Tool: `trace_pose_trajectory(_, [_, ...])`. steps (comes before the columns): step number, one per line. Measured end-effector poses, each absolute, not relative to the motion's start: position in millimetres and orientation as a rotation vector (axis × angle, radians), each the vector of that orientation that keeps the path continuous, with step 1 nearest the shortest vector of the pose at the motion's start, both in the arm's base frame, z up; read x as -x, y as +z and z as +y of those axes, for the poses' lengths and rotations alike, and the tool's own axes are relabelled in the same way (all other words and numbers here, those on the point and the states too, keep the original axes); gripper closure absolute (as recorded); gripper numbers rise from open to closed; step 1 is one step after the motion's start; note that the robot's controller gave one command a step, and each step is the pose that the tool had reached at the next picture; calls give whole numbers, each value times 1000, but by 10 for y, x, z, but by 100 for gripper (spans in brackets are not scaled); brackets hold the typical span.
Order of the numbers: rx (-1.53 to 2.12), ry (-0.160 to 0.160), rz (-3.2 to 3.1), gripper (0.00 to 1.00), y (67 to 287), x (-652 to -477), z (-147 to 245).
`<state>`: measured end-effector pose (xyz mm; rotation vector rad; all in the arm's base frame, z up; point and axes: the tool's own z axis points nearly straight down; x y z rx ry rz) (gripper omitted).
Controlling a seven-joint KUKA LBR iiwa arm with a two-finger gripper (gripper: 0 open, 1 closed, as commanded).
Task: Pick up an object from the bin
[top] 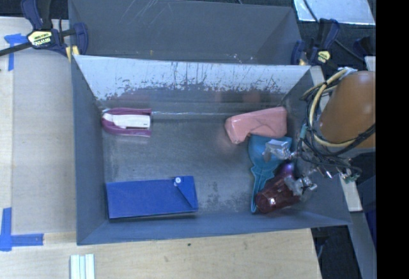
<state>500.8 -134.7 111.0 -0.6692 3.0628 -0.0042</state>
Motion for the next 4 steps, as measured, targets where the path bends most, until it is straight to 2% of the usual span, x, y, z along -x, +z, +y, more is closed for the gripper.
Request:
trace_pose_trajectory(1, [691,-5,3056,0,1277,-5054,-1322])
trace_pose_trajectory(2, [1507,-25,2749,0,1093,-4907,-1353])
trace_pose_trajectory(3, [1472,-14,2766,0,1164,-4980,-1311])
trace_pose_trajectory(4, [2031,-39,2380,100,716,-4904,-1078])
